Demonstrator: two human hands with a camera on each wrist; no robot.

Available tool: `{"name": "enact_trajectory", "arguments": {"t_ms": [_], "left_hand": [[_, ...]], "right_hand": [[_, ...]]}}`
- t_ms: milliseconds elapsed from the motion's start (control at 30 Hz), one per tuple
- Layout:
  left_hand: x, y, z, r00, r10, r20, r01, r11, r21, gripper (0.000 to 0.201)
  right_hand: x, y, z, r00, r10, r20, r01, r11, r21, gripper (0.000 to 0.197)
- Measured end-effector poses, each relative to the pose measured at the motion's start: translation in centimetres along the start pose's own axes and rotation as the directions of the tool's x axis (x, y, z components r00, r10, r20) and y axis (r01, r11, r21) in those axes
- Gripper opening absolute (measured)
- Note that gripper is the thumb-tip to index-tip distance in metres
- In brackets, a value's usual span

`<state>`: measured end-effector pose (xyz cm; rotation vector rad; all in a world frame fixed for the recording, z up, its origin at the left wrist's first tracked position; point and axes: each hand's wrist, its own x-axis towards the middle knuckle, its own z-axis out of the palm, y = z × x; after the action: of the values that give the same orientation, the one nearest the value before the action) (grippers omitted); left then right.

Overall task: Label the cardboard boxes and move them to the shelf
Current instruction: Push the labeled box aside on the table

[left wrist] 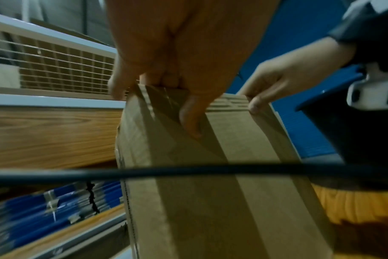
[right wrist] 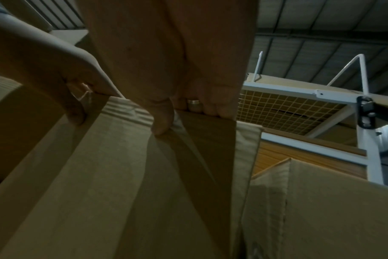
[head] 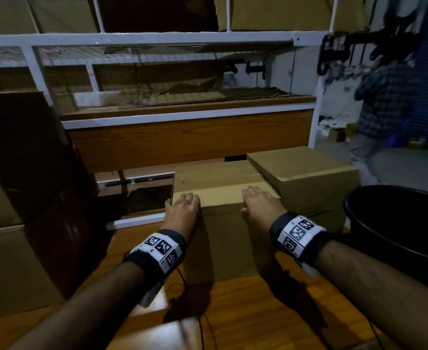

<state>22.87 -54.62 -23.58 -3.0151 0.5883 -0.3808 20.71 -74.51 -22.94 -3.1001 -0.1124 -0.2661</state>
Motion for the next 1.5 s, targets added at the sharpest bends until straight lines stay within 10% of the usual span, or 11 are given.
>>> {"name": "enact_trajectory", "arguments": {"t_ms": [1500], "left_hand": [[5.8, 1.9, 2.5, 0.978, -0.003, -0.206, -0.006, 0.999, -0.045, 0.051]], "right_hand": [[5.6, 4.5, 1.9, 0.995, -0.024, -0.096, 0.029, 0.998, 0.053, 0.057]]}}
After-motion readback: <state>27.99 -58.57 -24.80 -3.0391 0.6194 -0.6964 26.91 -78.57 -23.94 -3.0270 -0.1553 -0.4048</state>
